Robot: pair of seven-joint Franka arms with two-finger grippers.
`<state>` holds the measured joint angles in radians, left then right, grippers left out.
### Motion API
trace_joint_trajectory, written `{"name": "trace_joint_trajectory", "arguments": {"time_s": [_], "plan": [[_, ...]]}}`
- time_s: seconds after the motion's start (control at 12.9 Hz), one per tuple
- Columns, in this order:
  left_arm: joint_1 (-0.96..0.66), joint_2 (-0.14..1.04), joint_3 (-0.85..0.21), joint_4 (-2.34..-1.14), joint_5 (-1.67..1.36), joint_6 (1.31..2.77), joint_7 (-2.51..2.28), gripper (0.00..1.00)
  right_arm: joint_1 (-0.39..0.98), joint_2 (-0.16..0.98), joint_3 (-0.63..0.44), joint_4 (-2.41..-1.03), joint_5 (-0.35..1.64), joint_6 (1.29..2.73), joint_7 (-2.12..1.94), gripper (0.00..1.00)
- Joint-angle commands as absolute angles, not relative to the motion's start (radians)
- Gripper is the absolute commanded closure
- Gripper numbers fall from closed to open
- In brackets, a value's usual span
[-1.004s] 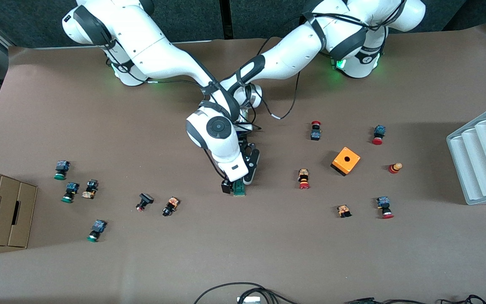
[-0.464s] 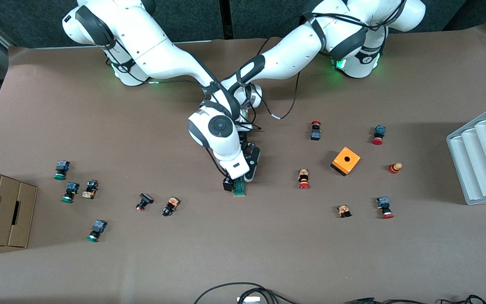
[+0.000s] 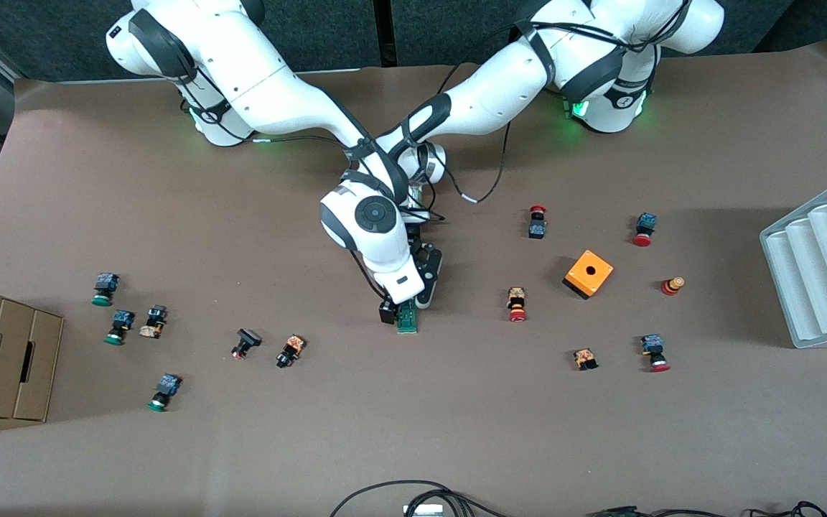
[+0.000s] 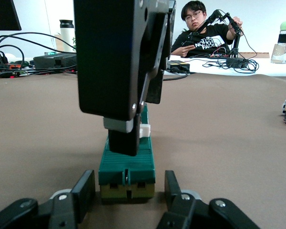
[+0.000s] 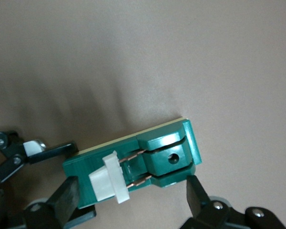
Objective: Close load switch with both arms
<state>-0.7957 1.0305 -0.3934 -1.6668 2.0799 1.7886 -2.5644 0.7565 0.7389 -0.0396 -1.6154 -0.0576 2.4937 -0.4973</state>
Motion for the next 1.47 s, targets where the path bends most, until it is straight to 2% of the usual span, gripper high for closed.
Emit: {"name": "trace_joint_trajectory", "arguments": {"time_s": [0.0, 1.39], "plan": [[-0.807, 1.063, -0.382, -1.644, 2.086, 1.773, -2.579, 0.34, 0.762, 0.735, -0.043, -1.628, -0.084, 2.519, -0.482, 0.0], [-0.807, 1.063, -0.382, -1.646, 2.085, 1.77, -2.579, 0.35, 0.772, 0.739, -0.043, -1.617, -0.164, 2.546, -0.508, 0.0]]}}
